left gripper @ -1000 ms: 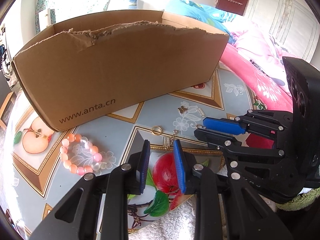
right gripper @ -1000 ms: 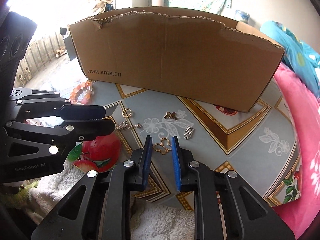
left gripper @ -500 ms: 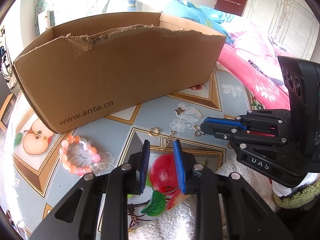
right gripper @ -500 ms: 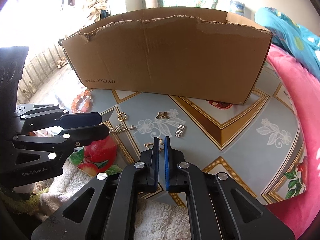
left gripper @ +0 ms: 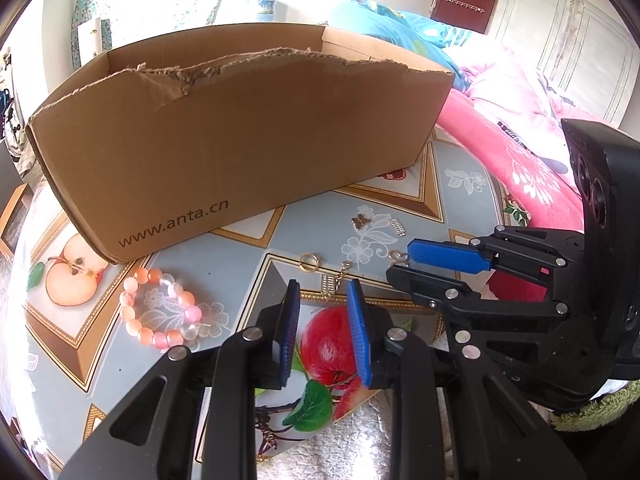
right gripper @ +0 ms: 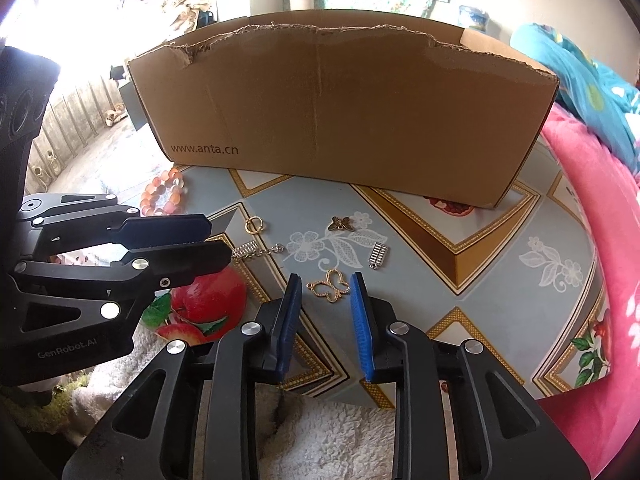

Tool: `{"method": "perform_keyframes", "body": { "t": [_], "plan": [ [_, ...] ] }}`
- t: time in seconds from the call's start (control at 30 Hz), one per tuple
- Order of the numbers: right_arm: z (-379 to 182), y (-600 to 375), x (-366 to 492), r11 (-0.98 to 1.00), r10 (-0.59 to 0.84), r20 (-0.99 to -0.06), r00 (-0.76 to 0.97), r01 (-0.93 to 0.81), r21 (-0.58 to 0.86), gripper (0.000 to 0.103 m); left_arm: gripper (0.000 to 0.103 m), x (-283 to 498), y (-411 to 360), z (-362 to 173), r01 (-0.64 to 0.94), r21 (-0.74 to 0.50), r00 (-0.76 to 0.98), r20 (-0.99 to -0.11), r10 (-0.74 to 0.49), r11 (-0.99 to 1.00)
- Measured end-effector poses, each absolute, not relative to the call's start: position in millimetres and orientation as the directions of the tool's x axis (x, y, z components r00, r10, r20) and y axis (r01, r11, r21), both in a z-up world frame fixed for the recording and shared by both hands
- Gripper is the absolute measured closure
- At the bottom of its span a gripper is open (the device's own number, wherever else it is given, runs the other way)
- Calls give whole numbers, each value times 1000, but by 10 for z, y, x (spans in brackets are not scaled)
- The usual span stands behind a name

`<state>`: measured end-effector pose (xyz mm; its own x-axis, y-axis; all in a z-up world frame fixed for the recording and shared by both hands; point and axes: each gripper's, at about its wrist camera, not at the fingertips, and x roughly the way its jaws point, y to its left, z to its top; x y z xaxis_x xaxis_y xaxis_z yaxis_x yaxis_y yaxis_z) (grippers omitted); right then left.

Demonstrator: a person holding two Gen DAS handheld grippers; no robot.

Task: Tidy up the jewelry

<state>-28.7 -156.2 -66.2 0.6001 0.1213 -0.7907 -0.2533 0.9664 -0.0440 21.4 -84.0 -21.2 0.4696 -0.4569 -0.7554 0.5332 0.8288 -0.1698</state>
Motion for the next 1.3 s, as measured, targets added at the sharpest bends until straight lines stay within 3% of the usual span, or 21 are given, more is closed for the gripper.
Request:
{"method": "perform_keyframes", "body": {
  "t": [0.53, 0.97, 1.3],
  "plan": [
    [-698, -1451, -176, 954, 133, -793, 594, -294, -61, 85, 80, 225, -838, -227, 529, -179, 466, -756, -460, 829],
    [-608, -1865, 22, 943, 272, -811, 518, -310, 118, 85, 80, 236, -878, -243, 544, -162, 463, -761, -455, 823],
    [-614, -2079, 117, 936, 326, -801, 502, -289, 200, 85, 80, 259, -1055, -290, 566, -44, 486, -789, -376, 823]
  ]
}}
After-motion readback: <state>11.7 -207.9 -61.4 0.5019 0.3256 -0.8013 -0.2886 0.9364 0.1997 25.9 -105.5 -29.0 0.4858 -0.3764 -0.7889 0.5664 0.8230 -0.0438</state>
